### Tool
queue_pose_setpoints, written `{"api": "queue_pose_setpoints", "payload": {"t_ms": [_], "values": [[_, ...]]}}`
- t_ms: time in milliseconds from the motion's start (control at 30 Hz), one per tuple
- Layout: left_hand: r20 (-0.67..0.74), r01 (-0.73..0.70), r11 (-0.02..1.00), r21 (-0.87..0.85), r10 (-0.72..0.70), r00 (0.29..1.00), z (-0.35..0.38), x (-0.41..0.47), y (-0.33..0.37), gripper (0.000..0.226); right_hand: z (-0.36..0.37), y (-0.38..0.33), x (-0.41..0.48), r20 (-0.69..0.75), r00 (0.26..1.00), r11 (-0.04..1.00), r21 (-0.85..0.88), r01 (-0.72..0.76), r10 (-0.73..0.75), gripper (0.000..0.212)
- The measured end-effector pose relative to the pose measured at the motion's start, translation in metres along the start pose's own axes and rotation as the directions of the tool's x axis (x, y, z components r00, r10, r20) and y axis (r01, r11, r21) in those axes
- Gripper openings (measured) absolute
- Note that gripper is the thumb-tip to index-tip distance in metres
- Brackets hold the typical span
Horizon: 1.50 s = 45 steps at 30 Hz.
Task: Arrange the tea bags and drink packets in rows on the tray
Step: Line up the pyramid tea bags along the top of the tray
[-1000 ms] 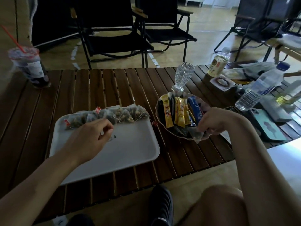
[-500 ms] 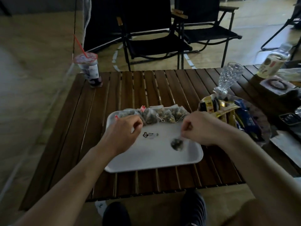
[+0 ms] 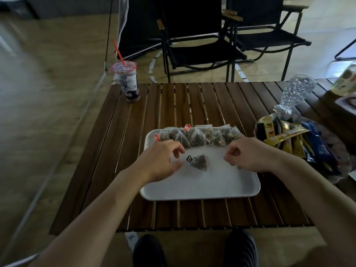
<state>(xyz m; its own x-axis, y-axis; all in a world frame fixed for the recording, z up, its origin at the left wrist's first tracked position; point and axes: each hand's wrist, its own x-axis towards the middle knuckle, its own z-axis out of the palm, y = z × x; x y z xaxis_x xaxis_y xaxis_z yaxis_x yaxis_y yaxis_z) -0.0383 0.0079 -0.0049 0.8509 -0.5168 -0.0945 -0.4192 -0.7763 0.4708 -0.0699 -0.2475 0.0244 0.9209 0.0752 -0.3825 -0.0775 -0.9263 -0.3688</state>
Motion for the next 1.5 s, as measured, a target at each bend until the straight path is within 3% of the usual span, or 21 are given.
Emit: {"api": "queue_pose_setpoints", "payload": {"t_ms": [133, 300, 600, 933, 1133, 1367, 1500], "values": [[0.072, -0.01, 0.999, -0.037, 0.012, 0.997, 0.014, 0.007, 0.014, 0.042, 0.0, 0.011, 0.004, 0.063, 0.998, 1.0, 0.003, -0.03, 0.03, 0.025], [0.012, -0.058, 0.995, 0.08, 0.057, 0.998, 0.023, 0.016, 0.019, 0.019, 0.001, 0.011, 0.005, 0.079, 0.997, 1.0, 0.031, -0.004, 0.002, 0.024], [-0.073, -0.116, 0.988, 0.099, 0.123, 0.99, -0.009, 0.002, 0.004, 0.006, -0.002, 0.011, 0.004, 0.095, 0.995, 0.999, 0.014, 0.039, -0.04, 0.028], [-0.095, 0.126, 0.992, 0.001, -0.126, 0.987, -0.043, -0.018, -0.026, 0.016, -0.001, 0.014, 0.001, 0.13, 0.991, 0.999, 0.005, 0.039, -0.039, 0.027], [0.043, 0.178, 0.984, 0.028, -0.179, 0.983, -0.042, -0.016, -0.033, 0.046, -0.003, 0.015, 0.0, 0.139, 0.99, 1.0, 0.01, 0.02, -0.021, 0.029], [0.036, 0.206, 0.979, 0.003, -0.206, 0.978, -0.038, -0.014, -0.037, 0.011, -0.003, 0.013, 0.0, 0.163, 0.987, 1.0, 0.007, 0.002, -0.003, 0.032], [-0.061, 0.264, 0.964, 0.015, -0.263, 0.963, -0.051, -0.018, -0.044, 0.01, -0.002, 0.013, 0.0, 0.175, 0.985, 1.0, 0.001, -0.009, 0.009, 0.029]]}}
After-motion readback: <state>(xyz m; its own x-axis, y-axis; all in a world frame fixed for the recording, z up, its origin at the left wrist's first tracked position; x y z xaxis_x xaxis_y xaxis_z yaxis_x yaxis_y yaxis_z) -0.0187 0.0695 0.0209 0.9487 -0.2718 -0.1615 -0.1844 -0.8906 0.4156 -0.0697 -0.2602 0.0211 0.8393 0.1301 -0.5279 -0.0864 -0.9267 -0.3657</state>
